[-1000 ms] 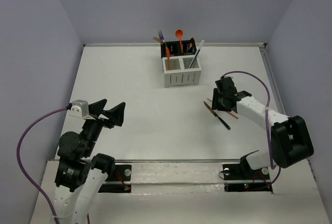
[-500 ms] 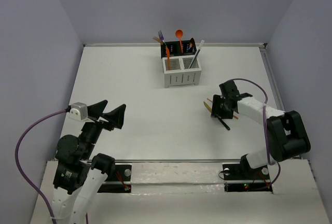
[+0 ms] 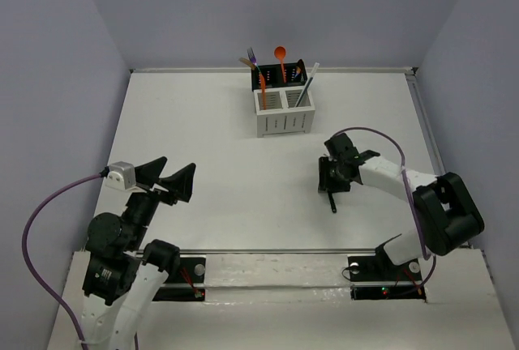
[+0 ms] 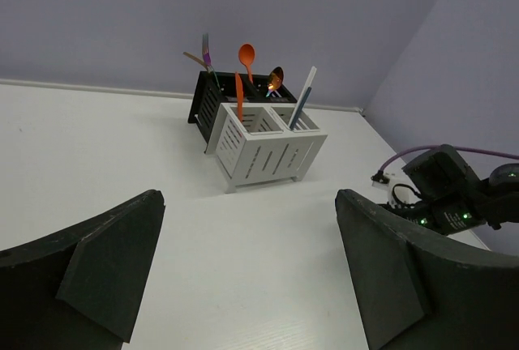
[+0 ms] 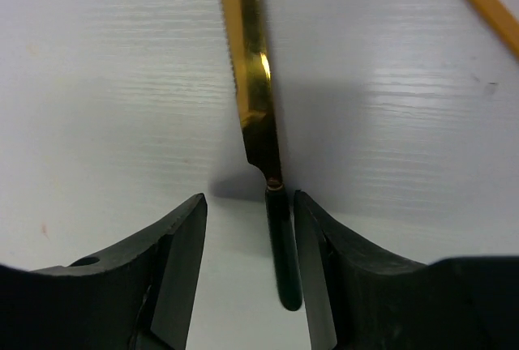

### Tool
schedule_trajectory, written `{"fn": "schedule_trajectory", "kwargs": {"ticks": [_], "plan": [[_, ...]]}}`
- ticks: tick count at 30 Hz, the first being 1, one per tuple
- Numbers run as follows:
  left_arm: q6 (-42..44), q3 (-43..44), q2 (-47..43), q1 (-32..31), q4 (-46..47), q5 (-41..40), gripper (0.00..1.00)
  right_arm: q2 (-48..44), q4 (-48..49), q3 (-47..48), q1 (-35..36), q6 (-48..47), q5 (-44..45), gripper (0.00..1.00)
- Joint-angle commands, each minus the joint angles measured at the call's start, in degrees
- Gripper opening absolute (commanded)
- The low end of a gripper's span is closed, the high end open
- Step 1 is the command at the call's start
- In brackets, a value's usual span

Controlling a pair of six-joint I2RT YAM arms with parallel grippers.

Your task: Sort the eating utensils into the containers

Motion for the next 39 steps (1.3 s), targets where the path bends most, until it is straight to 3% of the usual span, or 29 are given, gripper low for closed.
{"fn": "schedule_trajectory", "kwargs": {"ticks": [1,7,11,17,21,25,29,32,39], "plan": [[0.7,1.5,-0.4,-0.6,2.3,-0.5,0.99,5.9,-3.5,0.7,4.3,2.9,4.7,0.48],[0.8,1.5,-0.3,-0.6,2.3,-0.6,0.99,10.8,-5.7,4.3,6.1,2.5,7.8,0.30],[0.8,1.5,-0.2,-0.6,2.4,-0.6,0.99,13.0,-6.2,5.7,7.2,1.8,8.2,0.07],[0.8,1.5,0.3,-0.6,2.4,-0.5,0.99,6.4,-5.5,7.1,10.4,1.7,7.0,0.07],[0.9,1.5,0.7,-0.6,2.4,-0.5,0.99,-7.6,0.9,9.0,11.2,0.2,2.7,0.07],[0.9,1.4,1.3,-0.6,2.5,-0.1,0.99,-11.4,10.3,13.4,11.2,-2.8,3.2,0.07],[0.8,1.4,2.3,0.0,2.5,0.1,0.99,-6.1,21.5,20.0,11.2,-8.0,8.1,0.07],[0.6,1.3,3.0,0.5,2.5,0.0,0.99,0.9,36.9,26.5,11.2,-11.6,12.1,0.07],[0.6,1.3,3.9,1.7,2.5,-0.2,0.99,20.5,47.6,44.5,11.2,-21.3,18.7,0.07]]}}
